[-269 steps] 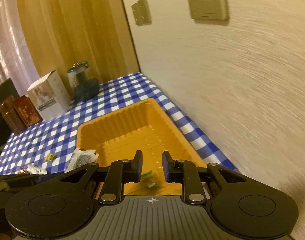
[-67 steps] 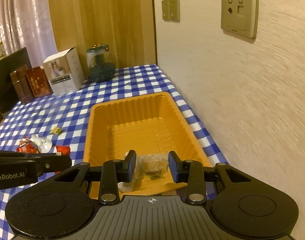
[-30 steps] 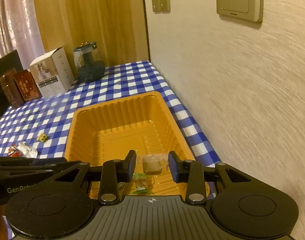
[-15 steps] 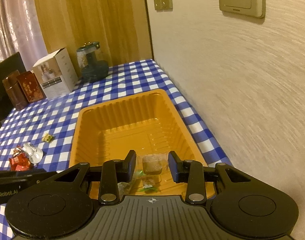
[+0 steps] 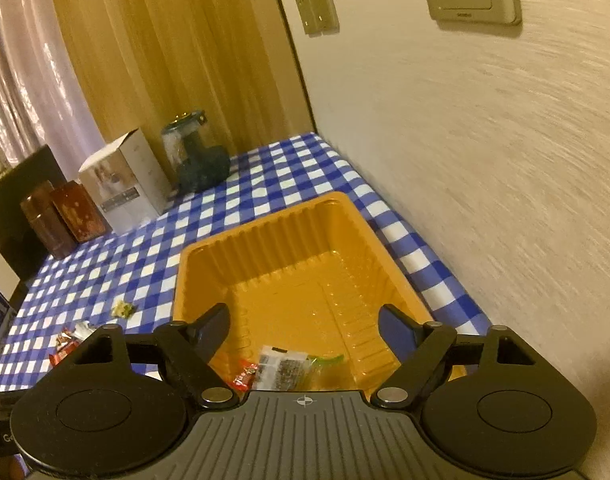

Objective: Organize snacks
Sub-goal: 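Carry the red candy and brown cake into the orange tray and release both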

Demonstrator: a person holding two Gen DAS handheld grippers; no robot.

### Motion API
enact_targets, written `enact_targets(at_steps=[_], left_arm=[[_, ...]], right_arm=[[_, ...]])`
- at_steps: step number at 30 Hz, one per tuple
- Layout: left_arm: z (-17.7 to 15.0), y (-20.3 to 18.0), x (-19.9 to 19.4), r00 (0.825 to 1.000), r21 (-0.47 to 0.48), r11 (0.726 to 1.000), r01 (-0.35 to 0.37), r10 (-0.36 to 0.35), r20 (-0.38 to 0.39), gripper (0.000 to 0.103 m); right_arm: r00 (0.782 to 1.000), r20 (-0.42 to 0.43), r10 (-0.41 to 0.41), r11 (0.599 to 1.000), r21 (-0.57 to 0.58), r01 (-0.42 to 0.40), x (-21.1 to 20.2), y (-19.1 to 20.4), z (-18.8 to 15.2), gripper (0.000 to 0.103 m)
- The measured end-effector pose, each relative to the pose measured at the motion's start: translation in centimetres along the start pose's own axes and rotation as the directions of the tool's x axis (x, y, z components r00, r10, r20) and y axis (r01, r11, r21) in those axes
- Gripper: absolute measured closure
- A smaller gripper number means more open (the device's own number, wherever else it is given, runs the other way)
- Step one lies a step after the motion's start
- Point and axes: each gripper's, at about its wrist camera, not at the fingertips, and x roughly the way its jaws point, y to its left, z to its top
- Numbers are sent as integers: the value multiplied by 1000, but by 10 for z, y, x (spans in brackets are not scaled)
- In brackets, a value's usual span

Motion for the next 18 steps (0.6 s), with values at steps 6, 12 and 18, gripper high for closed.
enact_targets(at_steps=[6, 12, 18], left_arm=[[-7, 7, -8, 1000, -11, 1000, -10, 10, -2, 69], [-15, 17, -24, 1000, -20, 999, -25, 25, 1, 67], [-25, 29, -49, 999, -30, 999, -45, 45, 17, 62]], right_arm=[[1000, -9, -30, 999, 14, 30, -9, -3, -3, 22], [999, -19, -44, 998, 38, 44, -26, 0, -13, 22], [999, -23, -23, 999, 28, 23, -47, 19, -25, 22]])
